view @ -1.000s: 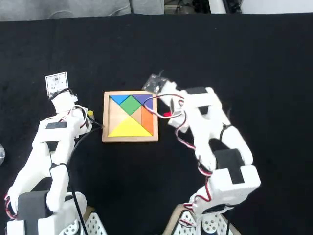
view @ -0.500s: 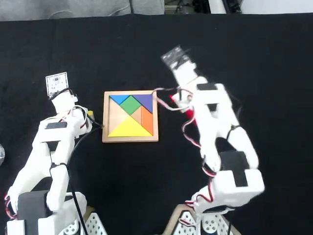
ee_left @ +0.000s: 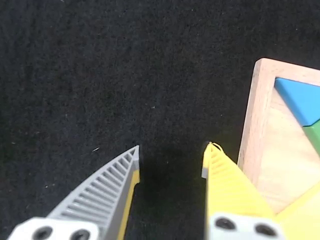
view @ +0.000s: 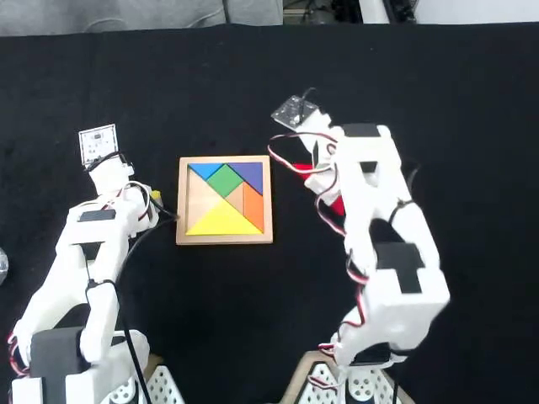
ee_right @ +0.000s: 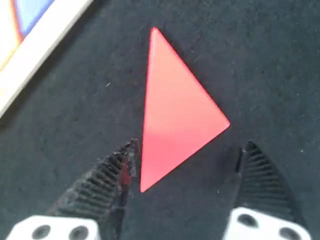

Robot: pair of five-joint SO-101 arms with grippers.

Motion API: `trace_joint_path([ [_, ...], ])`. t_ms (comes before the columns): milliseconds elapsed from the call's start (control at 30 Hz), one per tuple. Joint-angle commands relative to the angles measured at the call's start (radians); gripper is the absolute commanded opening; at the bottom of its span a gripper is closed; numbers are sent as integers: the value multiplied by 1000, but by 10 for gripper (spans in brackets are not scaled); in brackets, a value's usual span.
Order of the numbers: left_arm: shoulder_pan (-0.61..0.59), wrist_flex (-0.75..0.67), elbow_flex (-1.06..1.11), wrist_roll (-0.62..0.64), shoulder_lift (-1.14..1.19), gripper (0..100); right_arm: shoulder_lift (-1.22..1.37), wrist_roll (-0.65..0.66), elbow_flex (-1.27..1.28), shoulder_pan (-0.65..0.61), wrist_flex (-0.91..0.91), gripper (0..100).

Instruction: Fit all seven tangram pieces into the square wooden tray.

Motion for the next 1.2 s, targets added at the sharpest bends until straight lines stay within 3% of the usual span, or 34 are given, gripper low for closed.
trace_joint_path([
  [0,7,-14,-56,2,-5,209,64,21,-102,-15,18,336],
  [467,15,-14,-58,2,-3,209,280,21,-323,6,31,333],
  [667,13,-14,-58,2,-3,209,286,127,-323,5,74,331],
  [833,12,-14,-58,2,-3,209,286,129,-321,6,80,252],
  [1000,10,-14,-58,2,-3,209,285,123,-318,11,80,344],
  [1167,10,-14,-58,2,-3,209,285,121,-318,11,80,350],
])
